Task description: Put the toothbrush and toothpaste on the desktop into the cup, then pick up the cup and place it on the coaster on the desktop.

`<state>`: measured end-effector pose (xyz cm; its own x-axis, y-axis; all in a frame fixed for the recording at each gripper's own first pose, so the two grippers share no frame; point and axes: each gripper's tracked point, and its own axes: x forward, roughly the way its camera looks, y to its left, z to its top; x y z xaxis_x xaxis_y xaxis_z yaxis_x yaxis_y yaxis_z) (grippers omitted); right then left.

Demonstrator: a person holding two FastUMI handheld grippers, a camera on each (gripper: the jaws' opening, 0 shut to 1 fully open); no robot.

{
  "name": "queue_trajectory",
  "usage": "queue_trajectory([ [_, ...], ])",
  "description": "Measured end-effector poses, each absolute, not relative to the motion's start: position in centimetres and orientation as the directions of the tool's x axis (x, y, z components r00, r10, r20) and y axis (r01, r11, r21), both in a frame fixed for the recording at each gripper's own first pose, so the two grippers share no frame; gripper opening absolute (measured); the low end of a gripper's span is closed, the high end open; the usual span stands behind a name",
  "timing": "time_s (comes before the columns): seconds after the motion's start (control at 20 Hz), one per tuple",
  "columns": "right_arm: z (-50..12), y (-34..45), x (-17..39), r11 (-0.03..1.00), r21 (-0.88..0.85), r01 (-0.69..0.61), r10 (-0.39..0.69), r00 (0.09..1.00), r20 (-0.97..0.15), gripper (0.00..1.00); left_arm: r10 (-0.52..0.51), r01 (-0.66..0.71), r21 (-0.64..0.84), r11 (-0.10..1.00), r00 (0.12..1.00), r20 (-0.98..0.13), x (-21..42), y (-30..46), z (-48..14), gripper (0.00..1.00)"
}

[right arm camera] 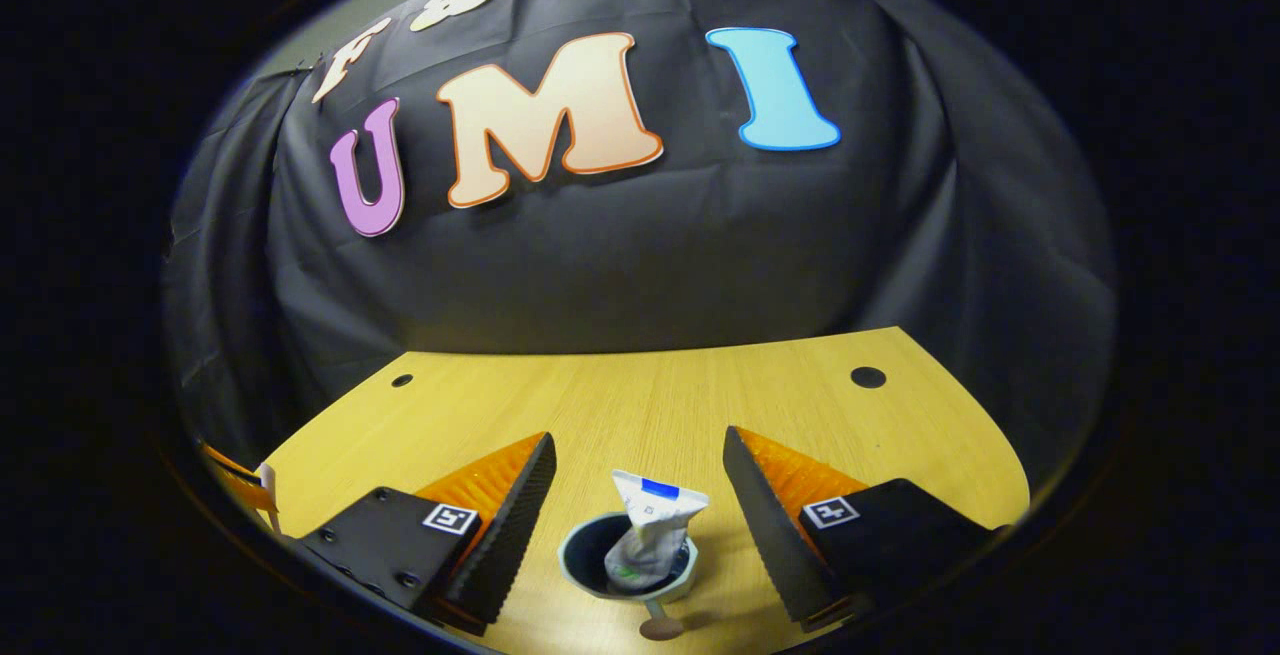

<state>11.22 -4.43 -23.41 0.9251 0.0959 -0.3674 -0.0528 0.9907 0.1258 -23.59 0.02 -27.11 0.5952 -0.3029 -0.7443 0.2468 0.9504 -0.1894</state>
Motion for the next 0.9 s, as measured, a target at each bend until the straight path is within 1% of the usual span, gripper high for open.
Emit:
queue_trajectory([
  [0.05,-23.0,-4.9,10.9,0.99,0.13,-0.049,0.093,0.928,-0.361,0.99,-0.317,0.255,-0.2,0.946,0.598,-0.736,-22.6,-0.6,-27.3,0.0],
  [0.25,-21.5,-7.7,8.9,0.988,0.151,0.0,0.053,0.937,-0.346,0.99,-0.392,0.308,-0.249,0.918,0.62,-0.679,-18.4,-4.4,-26.7,0.0],
  [0.6,-21.8,-13.9,5.0,0.983,0.147,0.111,-0.045,0.919,-0.391,0.99,-0.508,0.403,-0.311,0.861,0.652,-0.563,-13.9,-11.2,-24.6,0.0],
  [0.75,-21.7,-15.8,3.6,0.978,0.146,0.151,-0.082,0.914,-0.397,0.99,-0.537,0.423,-0.331,0.843,0.671,-0.511,-11.9,-13.9,-24.4,0.0],
  [0.9,-21.7,-18.0,2.7,0.971,0.136,0.199,-0.127,0.903,-0.411,0.99,-0.539,0.404,-0.365,0.838,0.716,-0.443,-9.7,-16.0,-23.8,0.0],
])
